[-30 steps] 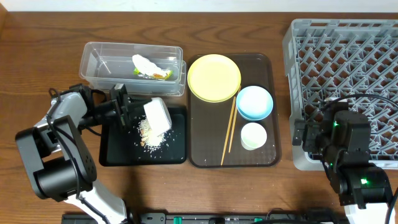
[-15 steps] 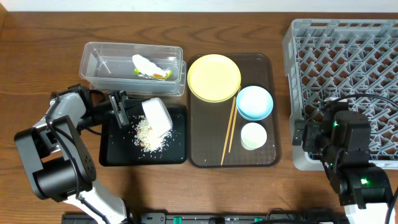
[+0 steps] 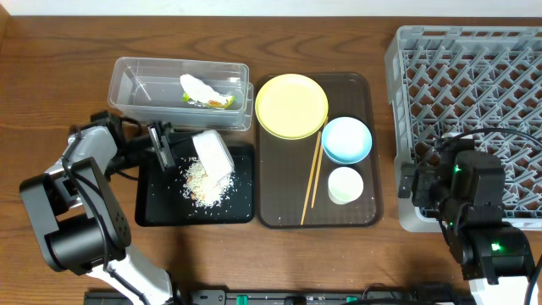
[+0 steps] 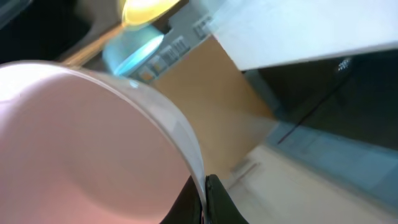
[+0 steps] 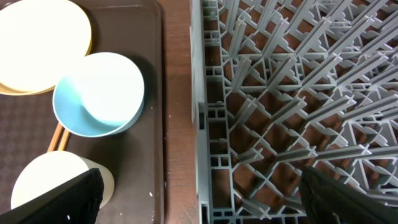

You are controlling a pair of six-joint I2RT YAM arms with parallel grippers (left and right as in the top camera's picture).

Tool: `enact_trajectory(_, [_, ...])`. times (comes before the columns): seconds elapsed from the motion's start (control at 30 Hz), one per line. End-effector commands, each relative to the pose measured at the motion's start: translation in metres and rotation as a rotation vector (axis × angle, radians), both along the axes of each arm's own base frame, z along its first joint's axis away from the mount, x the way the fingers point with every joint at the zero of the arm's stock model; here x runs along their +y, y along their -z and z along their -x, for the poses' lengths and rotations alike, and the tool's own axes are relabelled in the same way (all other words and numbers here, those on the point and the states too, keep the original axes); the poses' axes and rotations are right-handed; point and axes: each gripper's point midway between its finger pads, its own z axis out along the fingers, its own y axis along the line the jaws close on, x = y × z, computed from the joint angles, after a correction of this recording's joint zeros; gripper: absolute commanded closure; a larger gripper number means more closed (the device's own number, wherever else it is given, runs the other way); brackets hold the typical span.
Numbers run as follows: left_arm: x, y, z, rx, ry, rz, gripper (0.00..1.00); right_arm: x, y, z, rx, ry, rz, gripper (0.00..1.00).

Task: Sort waste into correct bins and load items into the dishwasher rack
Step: 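Lift the pink bowl over the black tray and tip out the rice, then return the emptied pink bowl to the brown tray and release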

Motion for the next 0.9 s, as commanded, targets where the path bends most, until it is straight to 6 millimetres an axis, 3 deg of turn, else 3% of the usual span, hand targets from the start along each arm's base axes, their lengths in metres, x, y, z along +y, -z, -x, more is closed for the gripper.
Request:
enact_trajectory(0.0, [0.005,-0.003,-0.008,-0.216,0.002,-0.055,0.94,0.003,-0.007,-0.002,-0.017,-0.02,0.005,0.02])
enact_trajectory(0.27, [0.004,-0.007,-0.008,-0.221,0.004,-0.057,0.94,0.003,-0.007,-0.002,-0.017,-0.02,0.005,0.02])
enact_trajectory(0.43, [-0.005,-0.024,-0.004,-0.341,0.034,-0.111,0.94,0.003,-0.008,-0.002,-0.018,-0.02,0.005,0.02])
enact_trajectory(0.53, [-0.022,-0.022,0.002,-0.389,0.106,-0.279,0.94,0.003,-0.008,-0.002,-0.018,-0.02,0.005,0.02])
enact_trajectory(0.67, [-0.049,-0.005,0.012,-0.438,0.241,-0.618,0.94,0.003,-0.008,-0.002,-0.018,-0.02,0.005,0.02])
enact_trajectory(0.87, [-0.106,0.005,0.012,-0.678,0.412,-1.057,0.94,0.003,-0.007,-0.002,-0.017,-0.02,0.005,0.02])
